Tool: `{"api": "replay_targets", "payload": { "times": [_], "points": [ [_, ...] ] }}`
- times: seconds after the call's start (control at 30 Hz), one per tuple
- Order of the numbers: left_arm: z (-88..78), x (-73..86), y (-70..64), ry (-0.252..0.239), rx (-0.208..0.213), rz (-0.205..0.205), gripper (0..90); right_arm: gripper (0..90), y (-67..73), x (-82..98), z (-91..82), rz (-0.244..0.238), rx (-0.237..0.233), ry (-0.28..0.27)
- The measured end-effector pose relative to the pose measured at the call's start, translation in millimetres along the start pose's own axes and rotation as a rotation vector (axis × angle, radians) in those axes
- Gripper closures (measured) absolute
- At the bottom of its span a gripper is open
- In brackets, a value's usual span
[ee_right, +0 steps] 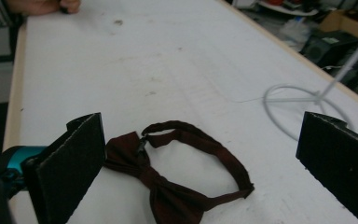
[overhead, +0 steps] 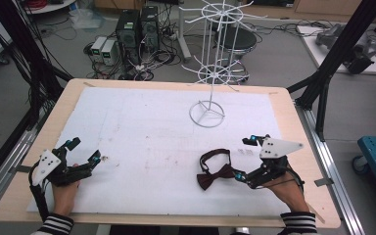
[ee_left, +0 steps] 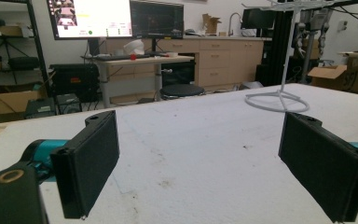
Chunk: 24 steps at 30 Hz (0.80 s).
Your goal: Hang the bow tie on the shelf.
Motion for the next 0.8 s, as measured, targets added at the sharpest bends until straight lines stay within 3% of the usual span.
{"api": "replay_targets", "payload": {
  "times": [0.03,0.13,0.23,0.3,0.43,0.67,0.7,0.8],
  "points": [
    [0.0,0.0,0.0,0.0,0.0,0.0,12.7,0.8,0.0,0.0,0.0,0.0,0.0,0.0],
    [0.0,0.0,0.0,0.001,0.0,0.0,12.6,0.8,5.8,0.4,9.8,-0.054,-0.057,0.059],
    [0.0,0.0,0.0,0.0,-0.001,0.001,12.6,0.7,9.5,1.6,15.2,-0.066,-0.088,0.078],
    [-0.1,0.0,0.0,0.001,0.0,0.0,12.6,0.8,15.1,6.9,23.3,-0.1,-0.137,0.128],
    [0.0,0.1,-0.1,0.001,-0.001,0.001,12.7,0.8,21.0,12.6,32.6,-0.146,-0.179,0.2],
    [-0.1,0.2,-0.3,0.003,0.0,0.005,12.7,0.8,22.9,14.0,43.1,-0.205,-0.198,0.267],
    [-0.1,0.1,-0.4,0.004,0.001,0.006,12.6,5.1,23.1,14.7,45.8,-0.223,-0.214,0.283],
    [-0.1,0.1,-0.5,0.003,0.001,0.006,12.6,5.3,23.3,16.0,48.0,-0.241,-0.221,0.297]
  ]
}}
Point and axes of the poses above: each handheld gripper's, and its own axes: z roughly forward along the jaws, x roughly out of its underside, y roughly to its left, the point moved 9 cm from there along z, roughly forward along the jaws, and after that the axes turned 10 degrees about x, right-handed, at the moved point
